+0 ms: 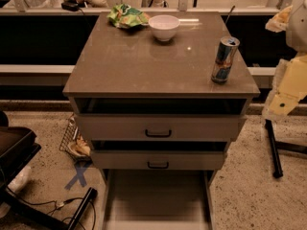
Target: Place redbull can into bottom drawer
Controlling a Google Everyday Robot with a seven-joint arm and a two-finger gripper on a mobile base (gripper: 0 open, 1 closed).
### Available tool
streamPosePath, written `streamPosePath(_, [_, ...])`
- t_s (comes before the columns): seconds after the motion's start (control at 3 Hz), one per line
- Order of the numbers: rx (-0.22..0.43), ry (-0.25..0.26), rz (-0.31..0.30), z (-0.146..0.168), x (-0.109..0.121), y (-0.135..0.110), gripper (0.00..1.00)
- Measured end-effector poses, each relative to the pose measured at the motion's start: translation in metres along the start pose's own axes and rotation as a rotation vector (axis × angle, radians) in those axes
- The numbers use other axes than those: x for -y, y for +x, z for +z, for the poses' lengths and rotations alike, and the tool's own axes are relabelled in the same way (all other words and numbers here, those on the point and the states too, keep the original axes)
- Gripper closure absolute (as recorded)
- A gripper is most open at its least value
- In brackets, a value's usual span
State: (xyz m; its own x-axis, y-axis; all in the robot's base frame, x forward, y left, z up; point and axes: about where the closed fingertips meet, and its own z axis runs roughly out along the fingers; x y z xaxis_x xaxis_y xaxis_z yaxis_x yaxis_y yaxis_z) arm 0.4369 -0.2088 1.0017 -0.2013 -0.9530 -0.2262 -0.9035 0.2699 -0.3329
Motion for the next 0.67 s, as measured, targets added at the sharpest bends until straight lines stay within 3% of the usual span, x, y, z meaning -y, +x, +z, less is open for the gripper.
streamPosePath(0.33, [0.001, 0.001, 0.0, 0.0, 0.0, 0.0, 0.0])
streamPosePath(0.67, [0.13, 0.046, 0.087, 0.028, 0.037, 0.003, 0.0])
